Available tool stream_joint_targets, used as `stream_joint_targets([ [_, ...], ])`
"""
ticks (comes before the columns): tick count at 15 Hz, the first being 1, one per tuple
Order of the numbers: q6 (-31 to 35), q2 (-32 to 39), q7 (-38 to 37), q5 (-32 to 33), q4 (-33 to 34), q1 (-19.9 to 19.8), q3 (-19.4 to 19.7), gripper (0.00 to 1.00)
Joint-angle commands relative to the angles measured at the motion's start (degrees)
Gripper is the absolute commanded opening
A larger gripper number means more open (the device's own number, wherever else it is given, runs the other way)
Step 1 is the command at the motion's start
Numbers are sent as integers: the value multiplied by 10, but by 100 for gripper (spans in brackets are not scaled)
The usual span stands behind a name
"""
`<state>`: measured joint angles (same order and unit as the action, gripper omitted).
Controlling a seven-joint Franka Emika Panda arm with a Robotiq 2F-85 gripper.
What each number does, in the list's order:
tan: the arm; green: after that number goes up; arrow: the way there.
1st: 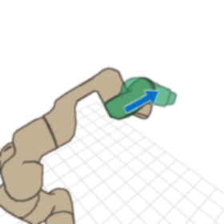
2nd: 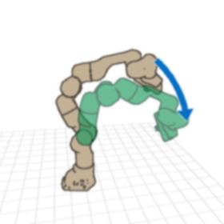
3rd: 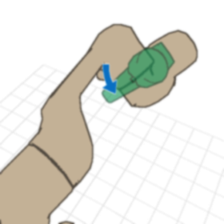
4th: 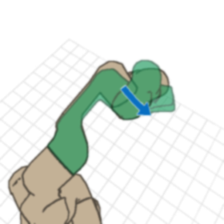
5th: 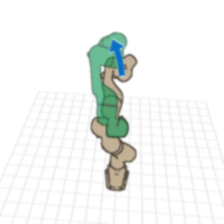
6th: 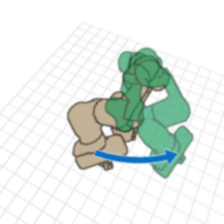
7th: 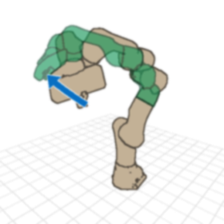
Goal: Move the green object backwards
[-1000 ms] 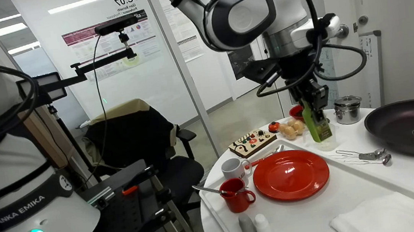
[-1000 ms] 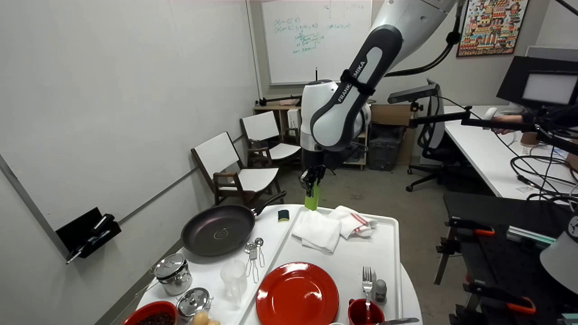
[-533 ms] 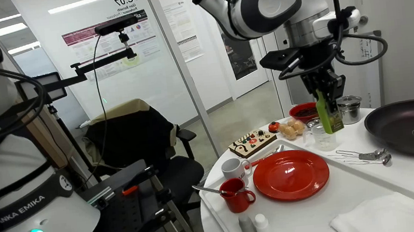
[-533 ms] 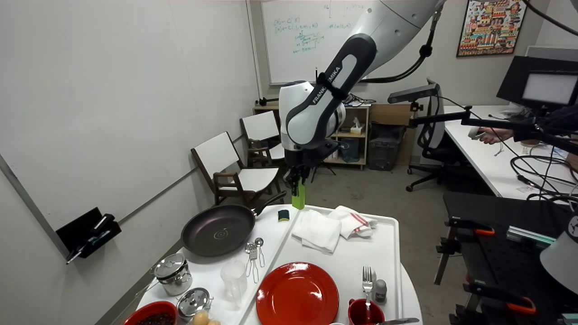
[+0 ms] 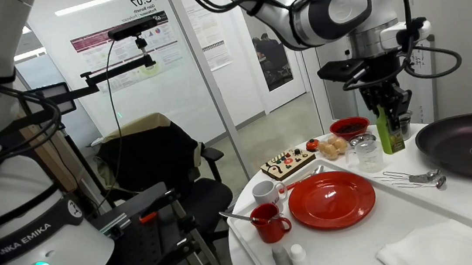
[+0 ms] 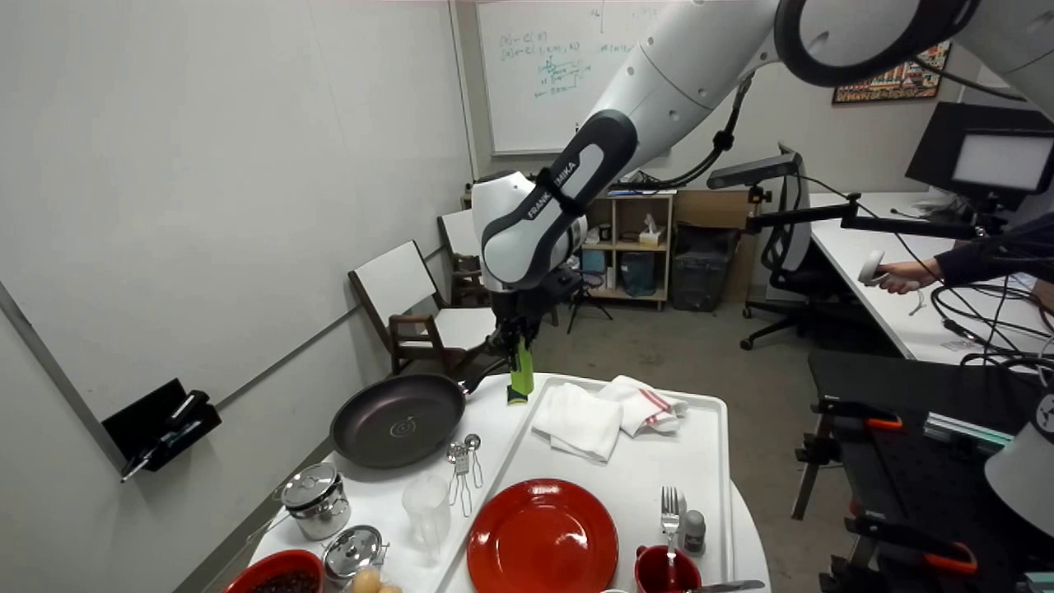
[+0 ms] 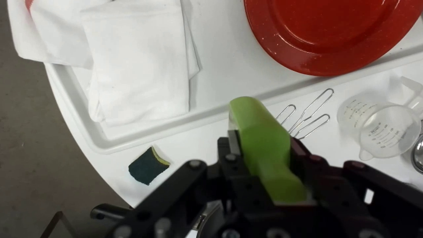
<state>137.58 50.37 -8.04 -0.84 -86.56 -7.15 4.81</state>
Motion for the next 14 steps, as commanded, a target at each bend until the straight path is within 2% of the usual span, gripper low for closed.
stream_joint_targets([
  [1, -40, 75, -13, -1, 93, 14, 7, 8],
  [8, -25, 163, 0, -4, 169, 12, 1, 8],
  [14, 5, 209, 13, -7, 195, 0, -5, 8],
])
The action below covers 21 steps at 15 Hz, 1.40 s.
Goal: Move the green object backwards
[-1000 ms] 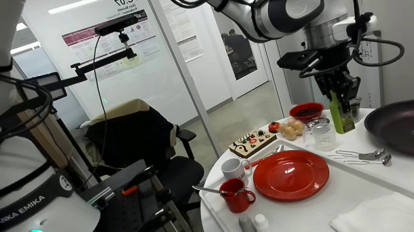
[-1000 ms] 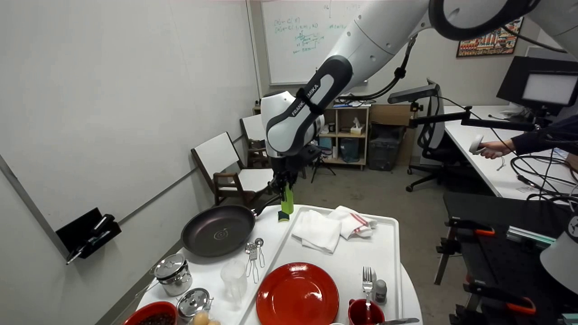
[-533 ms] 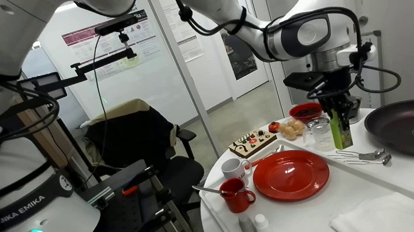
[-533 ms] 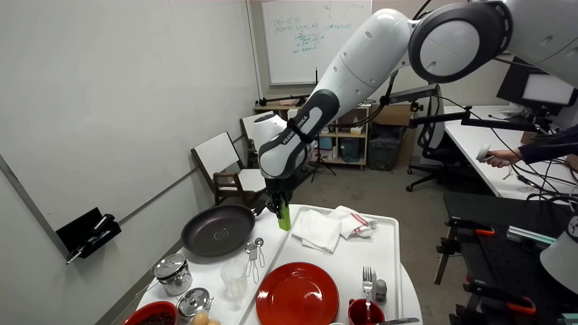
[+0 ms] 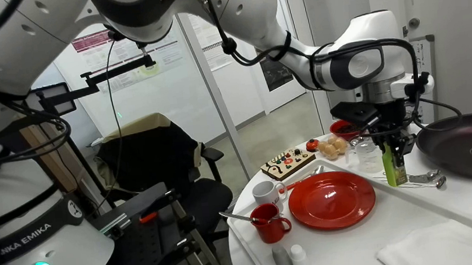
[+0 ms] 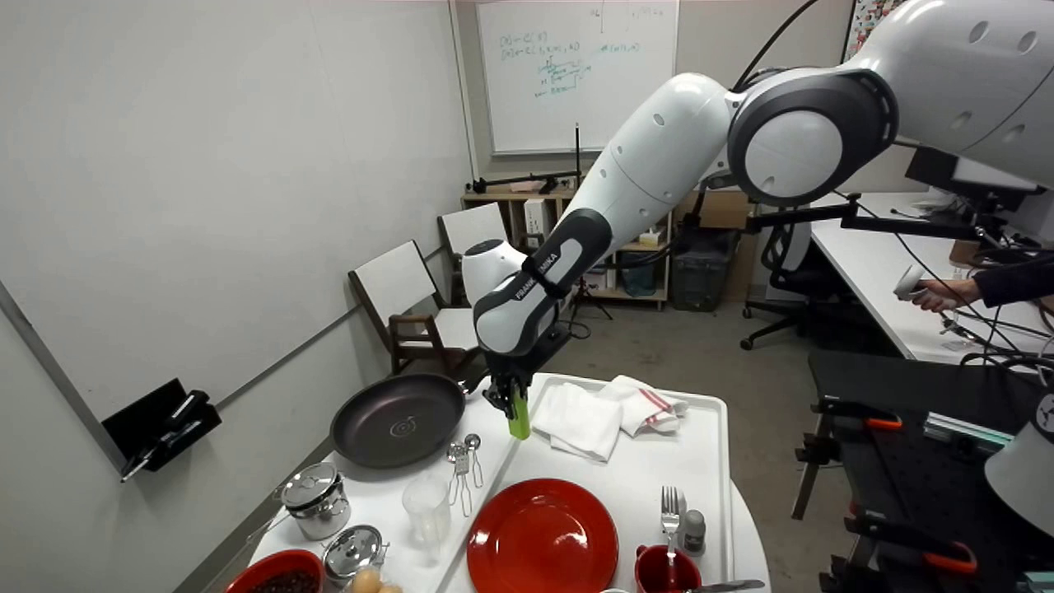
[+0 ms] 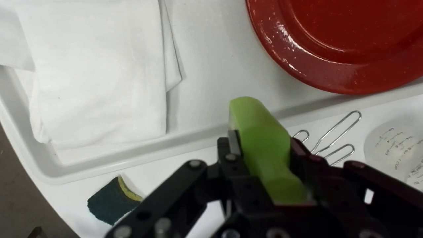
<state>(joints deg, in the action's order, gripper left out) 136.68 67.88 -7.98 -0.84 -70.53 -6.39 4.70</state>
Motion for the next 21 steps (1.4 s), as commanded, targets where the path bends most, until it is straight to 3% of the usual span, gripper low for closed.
stream_joint_targets([
  [1, 21, 40, 16, -8, 35, -10, -7, 8],
  [10, 119, 69, 79, -10, 12, -34, -37, 8],
  [21, 135, 78, 104, -10, 10, -48, -49, 8],
])
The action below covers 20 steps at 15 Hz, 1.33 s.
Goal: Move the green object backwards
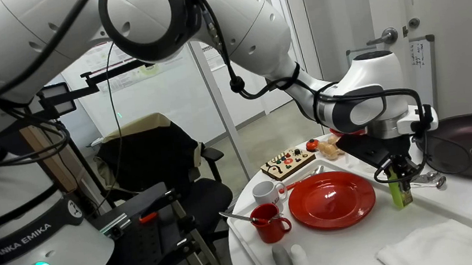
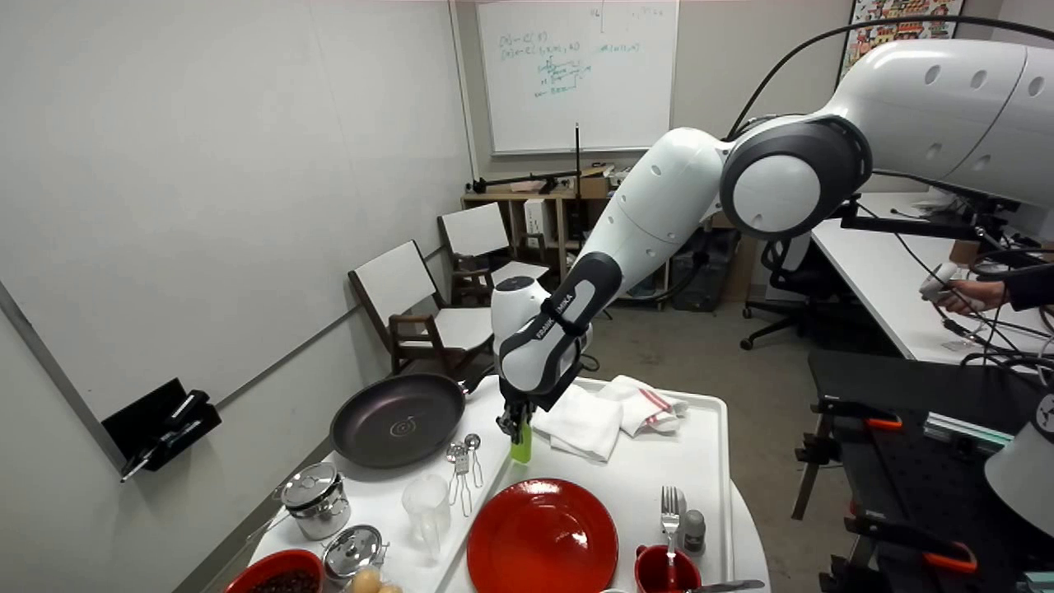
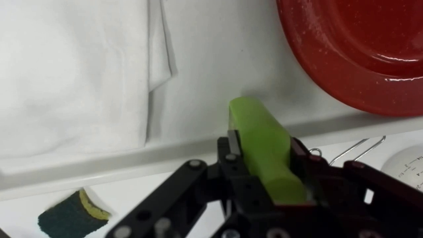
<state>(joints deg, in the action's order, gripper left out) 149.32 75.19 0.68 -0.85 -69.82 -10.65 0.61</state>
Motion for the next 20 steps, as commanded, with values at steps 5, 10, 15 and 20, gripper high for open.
stream_joint_targets([
  [5, 7, 5, 18, -11, 3, -6, -8, 8],
  [10, 4, 8, 16, -11, 4, -6, -8, 36],
  [15, 1, 10, 15, -11, 5, -7, -8, 74],
  [20, 0, 10, 14, -12, 5, -7, -8, 100],
])
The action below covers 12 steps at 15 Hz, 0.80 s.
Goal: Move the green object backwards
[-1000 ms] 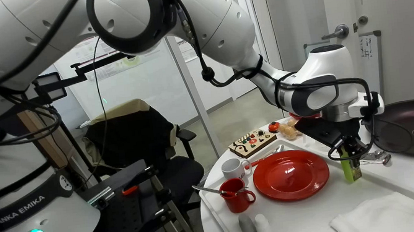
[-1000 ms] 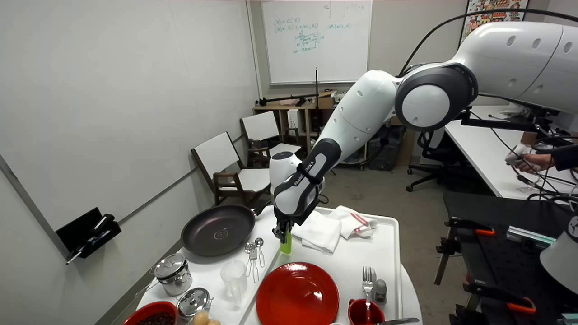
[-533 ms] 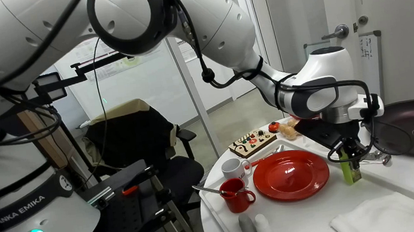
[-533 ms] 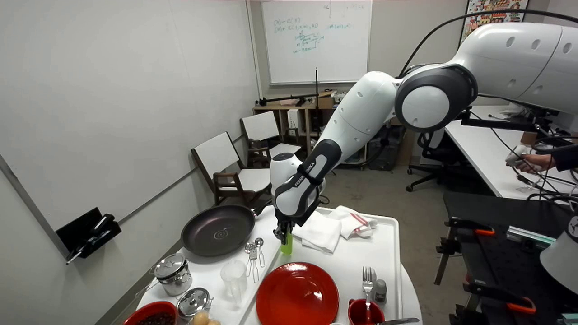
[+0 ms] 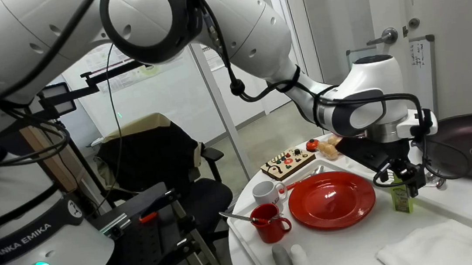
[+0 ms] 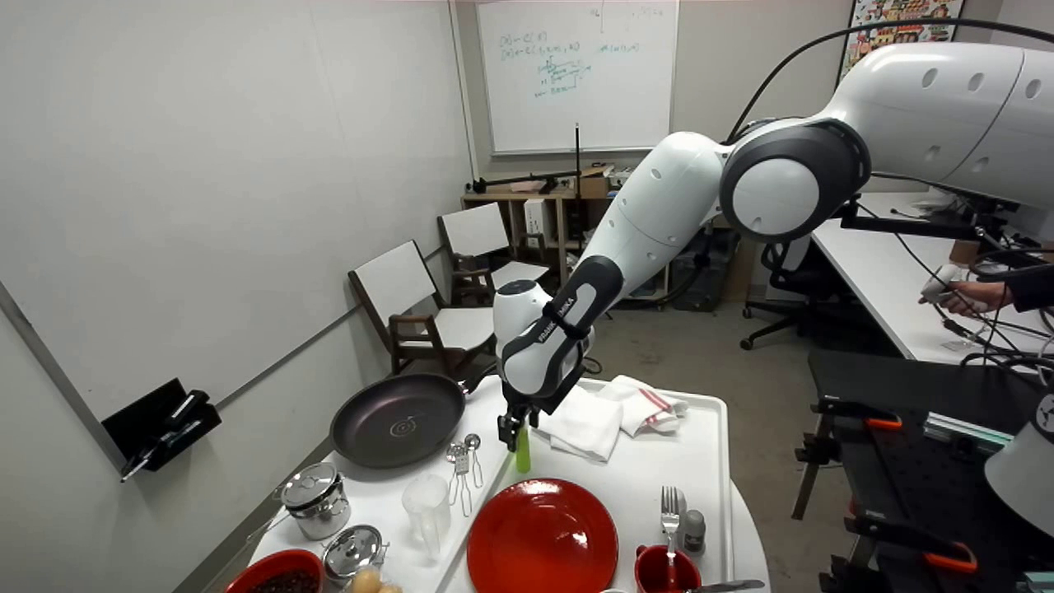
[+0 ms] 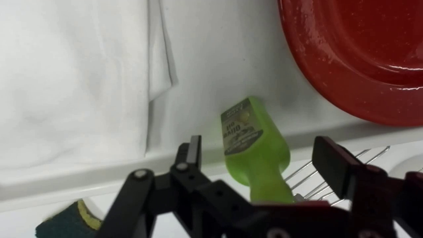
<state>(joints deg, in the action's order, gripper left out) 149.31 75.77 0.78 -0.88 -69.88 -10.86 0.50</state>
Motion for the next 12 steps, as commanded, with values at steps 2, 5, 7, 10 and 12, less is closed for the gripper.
stream_joint_targets([
  [2, 0, 4, 13, -12, 6, -5, -6, 100],
  [5, 0, 3, 13, -12, 6, -5, -6, 100],
  [7, -1, 3, 12, -11, 6, -5, -5, 100],
  [10, 0, 3, 4, -10, 5, 0, 2, 100],
  [12, -2, 3, 4, -7, 4, 2, 4, 100],
])
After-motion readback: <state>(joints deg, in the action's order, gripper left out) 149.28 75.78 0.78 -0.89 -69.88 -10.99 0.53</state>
